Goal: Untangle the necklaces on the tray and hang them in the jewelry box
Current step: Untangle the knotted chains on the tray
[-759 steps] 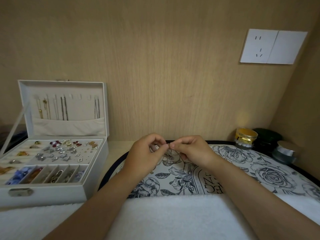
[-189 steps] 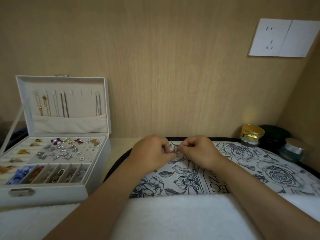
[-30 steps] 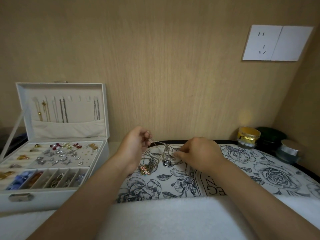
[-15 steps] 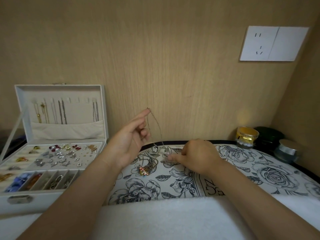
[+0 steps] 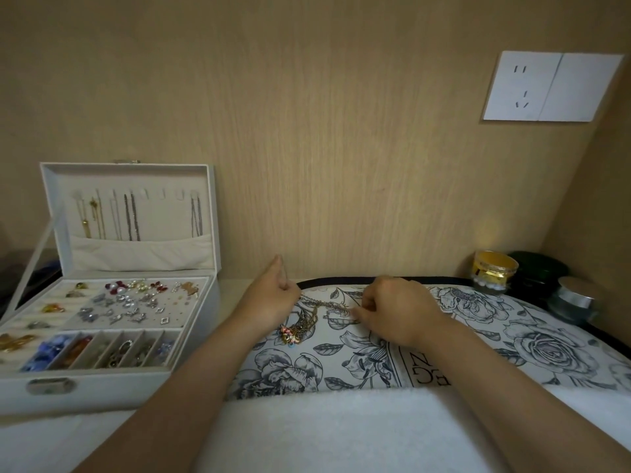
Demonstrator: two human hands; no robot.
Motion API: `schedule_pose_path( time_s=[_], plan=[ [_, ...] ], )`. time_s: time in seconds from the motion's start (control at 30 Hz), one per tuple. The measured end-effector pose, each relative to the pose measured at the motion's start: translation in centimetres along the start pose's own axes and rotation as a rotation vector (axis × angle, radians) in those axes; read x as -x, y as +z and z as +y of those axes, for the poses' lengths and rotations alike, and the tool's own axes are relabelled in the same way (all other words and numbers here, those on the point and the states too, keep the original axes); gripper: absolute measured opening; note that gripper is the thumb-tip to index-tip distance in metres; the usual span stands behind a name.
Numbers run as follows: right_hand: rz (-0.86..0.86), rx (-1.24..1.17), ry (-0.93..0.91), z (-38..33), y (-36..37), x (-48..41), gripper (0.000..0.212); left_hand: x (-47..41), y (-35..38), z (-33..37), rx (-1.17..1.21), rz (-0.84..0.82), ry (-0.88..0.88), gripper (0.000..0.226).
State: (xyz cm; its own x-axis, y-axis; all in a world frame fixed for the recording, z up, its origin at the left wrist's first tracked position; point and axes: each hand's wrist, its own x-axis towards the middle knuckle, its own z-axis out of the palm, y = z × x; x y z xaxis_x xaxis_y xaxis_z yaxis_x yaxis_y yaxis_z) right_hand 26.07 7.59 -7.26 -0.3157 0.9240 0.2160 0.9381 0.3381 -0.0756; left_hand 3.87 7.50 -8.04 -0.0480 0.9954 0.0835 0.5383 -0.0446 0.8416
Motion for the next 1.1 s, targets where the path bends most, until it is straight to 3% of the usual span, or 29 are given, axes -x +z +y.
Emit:
schedule_pose_path(
  time_s=[0.07, 0.2, 0.3, 0.37, 0.53, 0.63, 0.73, 0.87, 1.0, 1.1],
  plan=[
    [0.031, -0.002, 0.010, -0.4, -0.3, 0.2, 0.021, -0.4, 0.0, -0.7, -0.227, 0.086, 0.041, 0.064],
    [0.111, -0.133, -0.175, -1.9, 0.1, 0.1, 0.041, -0.6, 0.0, -1.1, -0.346, 0.266, 0.214, 0.027],
    [-0.076, -0.314, -0.381, -4.2, 0.6, 0.4, 0.034, -0.7, 0.1, -1.1, -0.425, 0.133, 0.325, 0.025],
    [-0.148, -0.334, -0.421, -5.0, 0.9, 0.4, 0.034, -0.8, 0.1, -1.3, -0.489, -0.002, 0.354, 0.026],
    [-0.182, -0.433, -0.281, -4.0, -0.1, 0.7, 0.025, -0.9, -0.1, -1.6, -0.496, -0.022, 0.336, 0.030],
    [-0.175, -0.296, -0.169, -2.9, -0.8, 0.9, 0.057, -1.0, -0.1, -1.6, -0.516, -0.019, 0.328, 0.029],
    [-0.181, -0.023, -0.052, -1.4, -1.4, 0.6, 0.069, -0.8, 0.0, -1.7, -0.513, -0.014, 0.350, 0.025],
    [-0.198, 0.140, 0.052, 0.0, -2.0, 0.4, 0.055, -0.7, -0.1, -1.8, -0.526, 0.011, 0.370, 0.017],
    [-0.177, 0.094, 0.045, 0.1, -2.4, 0.4, 0.013, -0.4, -0.5, -1.5, -0.666, 0.007, 0.331, 0.030],
    [-0.229, 0.064, -0.011, -0.1, -2.2, 0.5, 0.042, 0.5, -0.9, -0.5, -0.938, 0.027, 0.297, 0.024]
  ],
)
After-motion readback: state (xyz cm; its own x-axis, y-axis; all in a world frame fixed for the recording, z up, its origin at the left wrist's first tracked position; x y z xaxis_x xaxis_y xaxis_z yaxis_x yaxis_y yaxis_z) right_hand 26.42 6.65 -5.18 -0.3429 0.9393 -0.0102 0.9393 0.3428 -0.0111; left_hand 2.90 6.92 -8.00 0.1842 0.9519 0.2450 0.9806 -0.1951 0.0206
